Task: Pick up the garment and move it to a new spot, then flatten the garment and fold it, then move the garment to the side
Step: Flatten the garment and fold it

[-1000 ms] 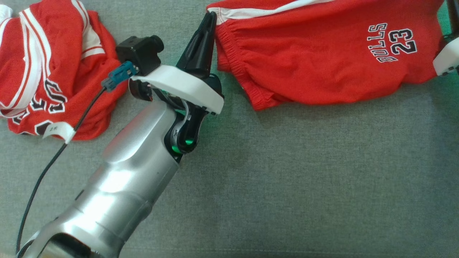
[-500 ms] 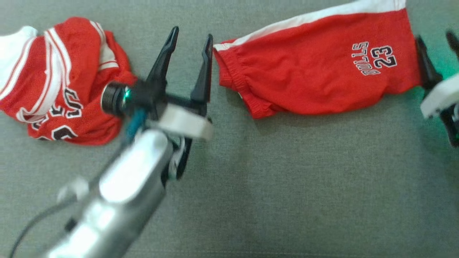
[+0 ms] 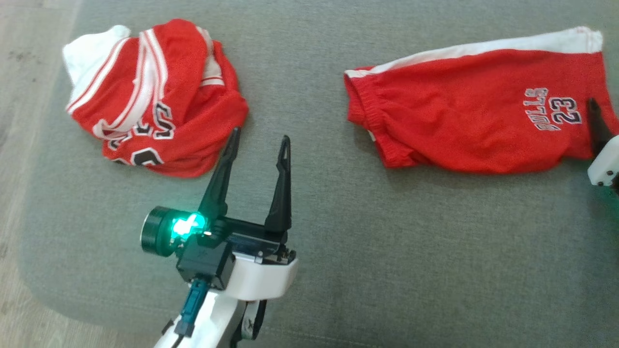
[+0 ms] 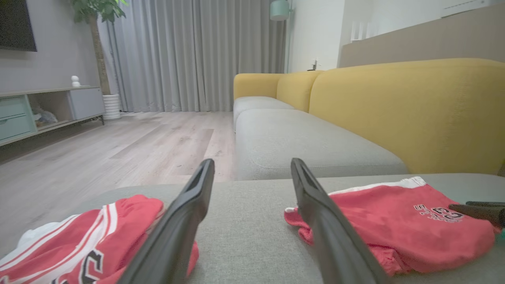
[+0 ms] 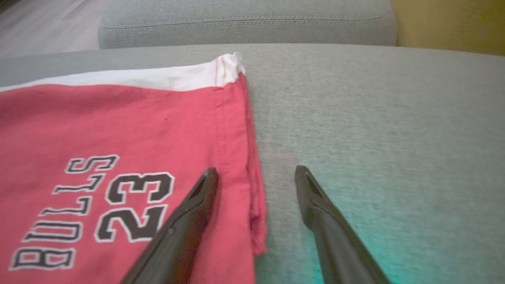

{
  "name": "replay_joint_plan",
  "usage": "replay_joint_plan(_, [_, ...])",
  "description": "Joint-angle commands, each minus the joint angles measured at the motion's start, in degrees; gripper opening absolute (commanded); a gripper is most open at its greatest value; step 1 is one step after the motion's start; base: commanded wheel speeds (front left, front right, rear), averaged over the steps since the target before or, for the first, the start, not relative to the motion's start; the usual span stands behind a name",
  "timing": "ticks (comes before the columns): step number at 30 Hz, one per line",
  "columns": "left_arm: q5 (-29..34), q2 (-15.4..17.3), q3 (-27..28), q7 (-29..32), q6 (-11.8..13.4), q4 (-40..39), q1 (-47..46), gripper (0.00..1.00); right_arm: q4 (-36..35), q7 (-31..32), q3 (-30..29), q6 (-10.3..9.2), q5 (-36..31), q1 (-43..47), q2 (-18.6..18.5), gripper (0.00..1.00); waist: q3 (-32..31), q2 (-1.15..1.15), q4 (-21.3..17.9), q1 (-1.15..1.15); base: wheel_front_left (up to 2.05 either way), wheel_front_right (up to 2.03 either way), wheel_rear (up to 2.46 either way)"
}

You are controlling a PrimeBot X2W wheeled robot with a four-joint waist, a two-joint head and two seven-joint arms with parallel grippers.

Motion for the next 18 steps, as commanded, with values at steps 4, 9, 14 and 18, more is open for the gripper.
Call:
replay_joint_plan(4, [1.6, -1.1, 4.3, -0.2, -1.1, -2.5, 0.8, 1.00, -2.1, 2.8, 2.4, -0.04, 3.2, 2.3, 0.0, 0.00, -1.2, 0.00, 0.4, 0.01, 0.00, 0.00, 0.00])
replay_joint_plan(9, [3.1, -1.4, 6.4, -0.2, -2.4, -2.3, 1.9, 1.00, -1.8, -0.1, 3.1, -0.04, 3.7, 2.2, -1.4, 0.00, -2.3, 0.00, -2.4, 0.01, 0.00, 0.00, 0.00])
replay_joint_plan(14, [4.3, -1.8, 7.6, -0.2, -3.7, -2.3, 2.7, 1.00, -0.3, -1.9, 3.2, -0.04, 3.9, 2.8, -4.0, 0.00, -3.3, 0.00, -5.5, 0.01, 0.00, 0.00, 0.00])
replay_joint_plan(18, [4.9, -2.5, 8.2, -0.2, -4.4, -2.2, 3.1, 1.00, -0.2, -3.8, 2.7, -0.04, 4.3, 3.1, -6.9, 0.00, -3.6, 0.00, -6.7, 0.01, 0.00, 0.00, 0.00])
